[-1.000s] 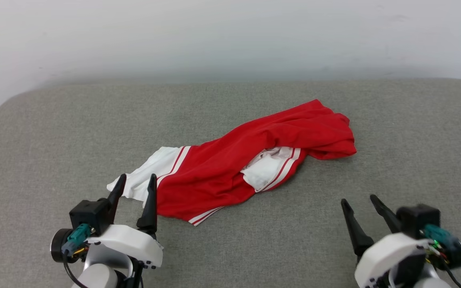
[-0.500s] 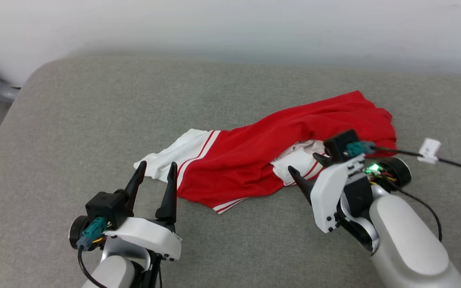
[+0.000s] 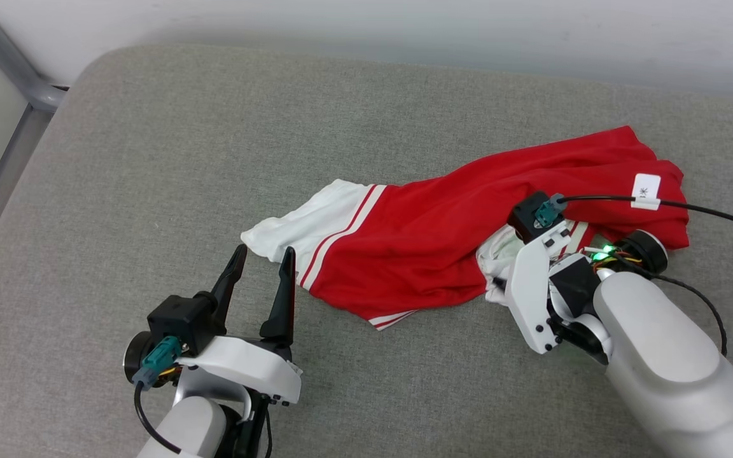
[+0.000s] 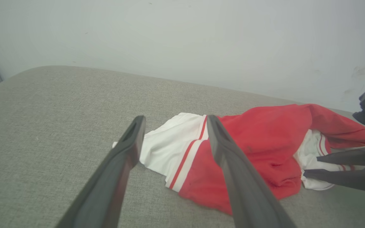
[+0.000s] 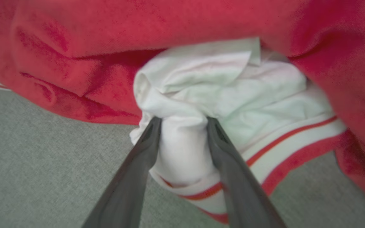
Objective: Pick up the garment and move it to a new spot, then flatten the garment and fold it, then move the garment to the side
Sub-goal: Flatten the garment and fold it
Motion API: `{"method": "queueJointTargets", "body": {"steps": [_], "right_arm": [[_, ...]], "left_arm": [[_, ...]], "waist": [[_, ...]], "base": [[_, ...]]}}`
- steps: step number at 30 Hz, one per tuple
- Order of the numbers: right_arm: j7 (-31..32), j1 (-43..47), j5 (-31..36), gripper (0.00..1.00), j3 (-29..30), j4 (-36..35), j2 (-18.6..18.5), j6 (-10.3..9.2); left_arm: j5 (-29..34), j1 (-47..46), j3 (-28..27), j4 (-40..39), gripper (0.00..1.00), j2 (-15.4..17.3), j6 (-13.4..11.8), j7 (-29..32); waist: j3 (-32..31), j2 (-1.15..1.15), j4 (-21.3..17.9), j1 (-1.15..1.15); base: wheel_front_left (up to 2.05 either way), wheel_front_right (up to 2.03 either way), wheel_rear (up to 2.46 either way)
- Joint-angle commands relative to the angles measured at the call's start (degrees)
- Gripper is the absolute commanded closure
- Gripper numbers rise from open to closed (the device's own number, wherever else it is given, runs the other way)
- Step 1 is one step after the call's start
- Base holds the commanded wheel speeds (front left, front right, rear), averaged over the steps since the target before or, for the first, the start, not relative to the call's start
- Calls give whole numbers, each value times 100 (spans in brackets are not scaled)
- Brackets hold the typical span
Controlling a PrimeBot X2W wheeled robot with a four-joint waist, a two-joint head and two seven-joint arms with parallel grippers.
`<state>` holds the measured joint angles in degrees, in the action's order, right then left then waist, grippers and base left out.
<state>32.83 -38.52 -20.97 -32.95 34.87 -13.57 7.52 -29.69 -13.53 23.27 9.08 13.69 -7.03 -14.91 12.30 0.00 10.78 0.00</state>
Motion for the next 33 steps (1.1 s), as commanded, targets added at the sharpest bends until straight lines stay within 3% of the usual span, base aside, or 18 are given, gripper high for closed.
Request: {"method": "queueJointTargets", "body": {"steps": [1, 8, 17, 27, 29, 30, 33], "right_arm": [[-19, -58, -30, 100, -19, 56, -37, -6], [-587, 226, -203, 100, 196, -264, -93, -6], [-945, 1655, -143, 100, 1096, -1643, -212, -6], [-651, 3750, 139, 100, 2537, -2584, 307, -5], [-675, 3961, 250, 56, 2646, -2596, 422, -5], [-714, 4038, 290, 0, 2680, -2569, 505, -5], [-1033, 4143, 424, 0, 2743, -2580, 664, -5]], "left_arm": [[45, -45, -32, 12, 0, -28, 31, -37], [119, 138, -185, 35, 0, -67, 83, -33], [89, 451, -261, 91, 0, 36, -5, -2], [-11, 849, -223, -48, 0, 131, -109, 200], [-5, 873, -199, -77, 0, 150, -104, 250], [-7, 874, -193, -88, 0, 152, -103, 256], [-6, 906, -167, -107, 0, 167, -111, 286]], "waist": [[6, 0, 3, 0], [-151, 0, -146, 0], [-568, 0, -520, 0], [-890, 0, -841, 0], [-891, 0, -862, 0], [-891, 0, -873, 0], [-921, 0, -897, 0]], "base": [[0, 0, 0], [0, 0, 0], [0, 0, 0], [0, 0, 0], [0, 0, 0], [0, 0, 0], [0, 0, 0]]}}
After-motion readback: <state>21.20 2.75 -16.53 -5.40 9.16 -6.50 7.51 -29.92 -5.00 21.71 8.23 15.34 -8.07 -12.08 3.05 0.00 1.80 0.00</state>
